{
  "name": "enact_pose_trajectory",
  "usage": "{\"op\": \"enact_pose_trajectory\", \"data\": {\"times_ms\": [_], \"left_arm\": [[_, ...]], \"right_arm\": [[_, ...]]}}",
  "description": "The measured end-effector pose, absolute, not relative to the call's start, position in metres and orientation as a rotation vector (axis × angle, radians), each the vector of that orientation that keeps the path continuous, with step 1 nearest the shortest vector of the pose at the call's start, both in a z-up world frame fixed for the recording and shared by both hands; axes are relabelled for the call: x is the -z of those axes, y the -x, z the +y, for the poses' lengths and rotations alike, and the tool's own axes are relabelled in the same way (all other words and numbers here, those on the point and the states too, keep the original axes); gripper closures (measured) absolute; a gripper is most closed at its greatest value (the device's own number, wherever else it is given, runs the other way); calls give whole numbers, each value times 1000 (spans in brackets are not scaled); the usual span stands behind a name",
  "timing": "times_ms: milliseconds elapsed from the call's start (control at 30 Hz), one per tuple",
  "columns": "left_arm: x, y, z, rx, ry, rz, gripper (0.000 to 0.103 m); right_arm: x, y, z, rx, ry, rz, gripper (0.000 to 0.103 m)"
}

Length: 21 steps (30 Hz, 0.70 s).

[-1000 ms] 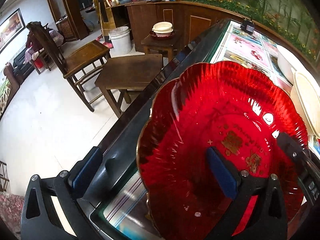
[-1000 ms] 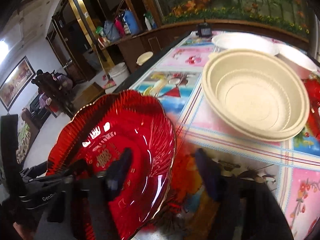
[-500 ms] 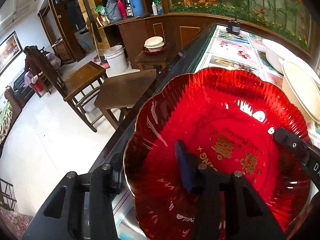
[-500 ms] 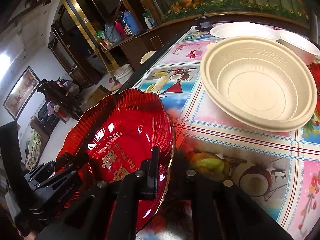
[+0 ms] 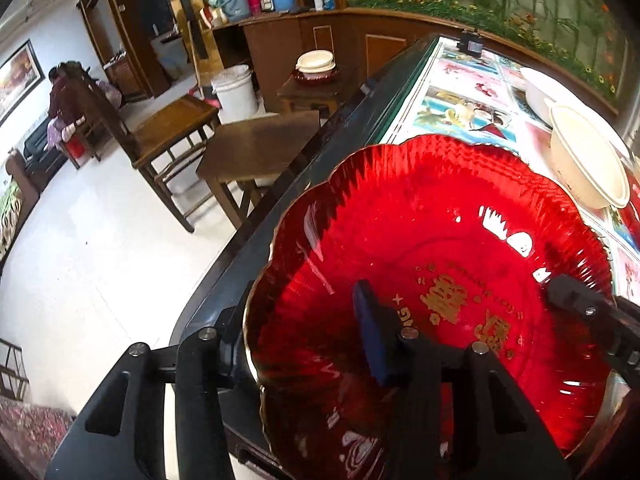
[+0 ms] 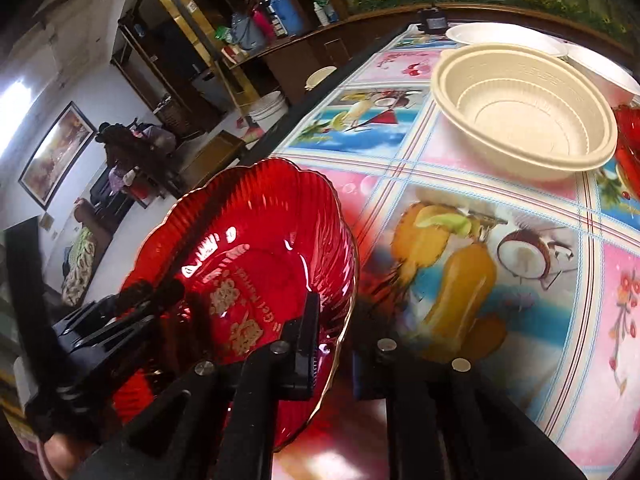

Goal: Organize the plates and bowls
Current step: 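Carry the large red plate off the table edge with the left gripper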

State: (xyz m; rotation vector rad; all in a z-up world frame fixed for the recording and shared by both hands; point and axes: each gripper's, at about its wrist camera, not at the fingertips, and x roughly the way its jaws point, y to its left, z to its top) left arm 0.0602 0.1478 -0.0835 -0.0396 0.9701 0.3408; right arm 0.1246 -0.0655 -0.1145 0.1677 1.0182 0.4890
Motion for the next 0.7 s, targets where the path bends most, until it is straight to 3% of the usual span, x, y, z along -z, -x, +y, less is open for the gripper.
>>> {"op": "enact_pose_trajectory", "data": {"times_ms": [33, 100, 167, 233, 400, 700], "left_arm": [[79, -56, 148, -351, 38, 952, 57], [65, -45, 148, -380, 17, 879, 46], [43, -30, 149, -423, 4, 781, 29], [21, -18, 148, -421, 23, 694, 24], [-22, -27, 116, -260, 85, 613, 18], [-10, -132, 42, -155, 56, 781, 18]], "right_arm": [[111, -123, -66, -497, -161, 1016, 87], [99, -118, -75, -505, -138, 983, 77], [80, -108, -95, -480, -126, 910, 56], [65, -103, -121, -449, -149, 840, 49], [37, -108, -187, -340, -247, 742, 46], [34, -151, -233, -287, -329, 692, 40]]}}
